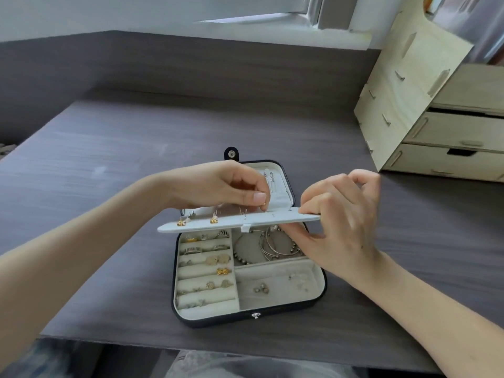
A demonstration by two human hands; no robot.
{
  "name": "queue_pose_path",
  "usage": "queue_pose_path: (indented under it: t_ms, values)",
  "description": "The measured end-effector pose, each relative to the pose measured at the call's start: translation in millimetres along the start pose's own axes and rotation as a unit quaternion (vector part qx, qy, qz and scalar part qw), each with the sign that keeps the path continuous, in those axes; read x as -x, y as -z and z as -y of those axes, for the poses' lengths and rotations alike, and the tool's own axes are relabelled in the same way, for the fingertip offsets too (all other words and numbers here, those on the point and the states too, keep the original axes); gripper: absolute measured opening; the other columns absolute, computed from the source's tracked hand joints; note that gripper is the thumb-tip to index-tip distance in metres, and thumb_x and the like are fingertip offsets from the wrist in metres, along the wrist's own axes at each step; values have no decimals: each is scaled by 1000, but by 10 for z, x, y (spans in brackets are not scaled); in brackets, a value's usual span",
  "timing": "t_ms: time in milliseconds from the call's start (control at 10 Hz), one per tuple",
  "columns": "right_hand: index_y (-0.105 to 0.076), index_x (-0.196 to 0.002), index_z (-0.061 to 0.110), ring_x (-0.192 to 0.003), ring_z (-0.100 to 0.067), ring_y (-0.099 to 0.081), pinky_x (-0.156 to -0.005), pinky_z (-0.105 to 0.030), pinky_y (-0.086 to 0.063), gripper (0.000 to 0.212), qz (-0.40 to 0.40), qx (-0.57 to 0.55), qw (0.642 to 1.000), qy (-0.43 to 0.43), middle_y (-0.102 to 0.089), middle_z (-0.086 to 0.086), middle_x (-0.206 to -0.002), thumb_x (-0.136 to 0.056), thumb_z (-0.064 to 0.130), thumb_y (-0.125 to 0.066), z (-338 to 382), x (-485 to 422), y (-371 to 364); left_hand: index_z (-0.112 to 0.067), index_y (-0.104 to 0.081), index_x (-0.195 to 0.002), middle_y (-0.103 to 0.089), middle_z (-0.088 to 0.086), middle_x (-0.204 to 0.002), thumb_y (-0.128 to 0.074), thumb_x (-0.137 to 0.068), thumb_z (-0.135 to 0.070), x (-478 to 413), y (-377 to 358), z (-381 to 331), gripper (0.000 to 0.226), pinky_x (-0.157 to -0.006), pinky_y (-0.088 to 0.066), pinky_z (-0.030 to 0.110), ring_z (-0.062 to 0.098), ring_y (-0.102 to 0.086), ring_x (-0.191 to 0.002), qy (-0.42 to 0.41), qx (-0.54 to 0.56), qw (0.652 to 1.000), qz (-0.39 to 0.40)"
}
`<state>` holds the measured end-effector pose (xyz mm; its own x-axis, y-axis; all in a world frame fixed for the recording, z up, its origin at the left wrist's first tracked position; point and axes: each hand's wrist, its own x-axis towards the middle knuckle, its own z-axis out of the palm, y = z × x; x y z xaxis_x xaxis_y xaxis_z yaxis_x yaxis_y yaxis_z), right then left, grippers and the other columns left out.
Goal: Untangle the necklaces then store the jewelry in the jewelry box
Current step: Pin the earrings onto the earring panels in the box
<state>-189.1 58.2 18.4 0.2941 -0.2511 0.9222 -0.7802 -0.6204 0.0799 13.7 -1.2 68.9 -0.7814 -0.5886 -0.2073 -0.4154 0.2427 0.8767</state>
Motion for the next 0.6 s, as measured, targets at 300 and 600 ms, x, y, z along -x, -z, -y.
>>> queue_pose_path:
  t_ms: [300, 600]
  values:
    - [-43, -75, 16, -58, -21, -54, -72, -37, -28, 37, 4, -4, 1000, -10, -62, 3, -67, -79, 35, -74, 16, -11, 0, -12, -61, -77, -57, -15, -65, -53, -87, -20, -73, 18, -32, 15, -58, -41, 13, 1, -51, -60, -23, 7, 999, 37]
    - [-42, -76, 16, -59, -20, -55, -72, -37, -28, 39, 6, -4, 1000, -16, -62, 3, -67, -78, 38, -74, 26, -24, 3, -10, -59, -78, -57, -15, -65, -52, -88, -17, -71, 32, -38, 15, -58, -41, 12, 1, -51, -59, -31, 13, 998, 49]
